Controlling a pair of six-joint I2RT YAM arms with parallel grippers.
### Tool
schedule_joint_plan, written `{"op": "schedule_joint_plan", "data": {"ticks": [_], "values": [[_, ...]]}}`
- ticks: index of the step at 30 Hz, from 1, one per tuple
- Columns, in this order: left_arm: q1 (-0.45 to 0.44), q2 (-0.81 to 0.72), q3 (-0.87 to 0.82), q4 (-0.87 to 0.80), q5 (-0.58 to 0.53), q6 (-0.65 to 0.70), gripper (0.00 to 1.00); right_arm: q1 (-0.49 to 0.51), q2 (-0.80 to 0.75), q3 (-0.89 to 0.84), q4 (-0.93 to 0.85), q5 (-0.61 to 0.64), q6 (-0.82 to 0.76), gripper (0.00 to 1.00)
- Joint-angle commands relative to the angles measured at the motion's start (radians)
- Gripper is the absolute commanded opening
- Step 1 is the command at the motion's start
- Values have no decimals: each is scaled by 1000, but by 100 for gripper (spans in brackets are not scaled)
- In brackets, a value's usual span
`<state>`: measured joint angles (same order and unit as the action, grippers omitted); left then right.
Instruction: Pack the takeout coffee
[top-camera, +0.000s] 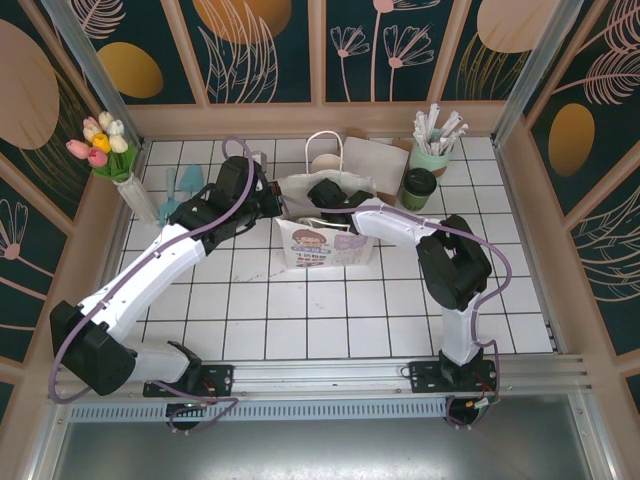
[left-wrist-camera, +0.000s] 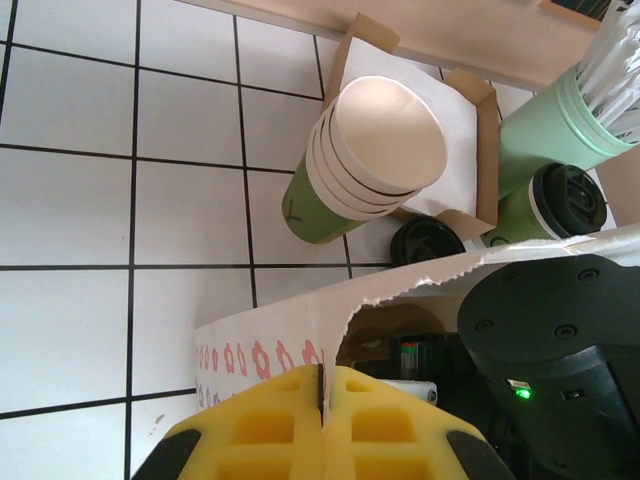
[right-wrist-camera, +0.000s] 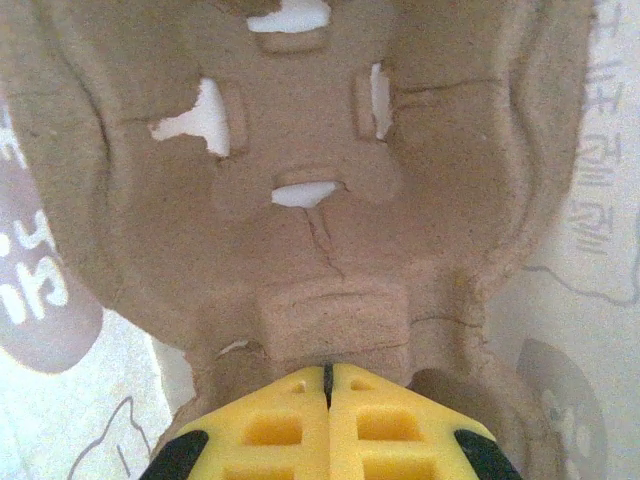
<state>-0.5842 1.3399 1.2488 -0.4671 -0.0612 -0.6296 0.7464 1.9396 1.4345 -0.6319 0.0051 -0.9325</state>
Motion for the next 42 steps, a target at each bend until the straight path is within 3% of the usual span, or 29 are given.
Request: {"op": "schedule_joint_plan", "data": {"ticks": [1, 5, 10, 23, 26, 30, 32, 39, 42], "values": [[3, -22, -10, 24, -10, 1, 0, 8, -51, 6, -18, -52, 13, 6], [4, -21, -15, 23, -11, 1, 0, 8, -78, 15, -31, -86, 17, 13], [4, -20, -14, 24, -11, -1, 0, 7, -120, 29, -54, -133, 28, 38], [3, 7, 11, 15, 2, 18, 0, -2, -323, 48, -53, -208, 237, 64], [3, 3, 8, 15, 2, 20, 0, -7, -346, 92, -56, -224, 300, 78], [4, 11, 15, 3, 7, 25, 0, -13, -382, 147, -45, -271, 347, 81], [4, 11, 17, 5, 8, 27, 0, -21, -412, 152, -37, -328, 338, 99], [4, 7, 8, 9, 5, 27, 0, -79, -541, 132, -6, -436, 305, 98], [4, 8, 8, 11, 10, 28, 0, -143, -601, 88, 42, -410, 334, 98]]}}
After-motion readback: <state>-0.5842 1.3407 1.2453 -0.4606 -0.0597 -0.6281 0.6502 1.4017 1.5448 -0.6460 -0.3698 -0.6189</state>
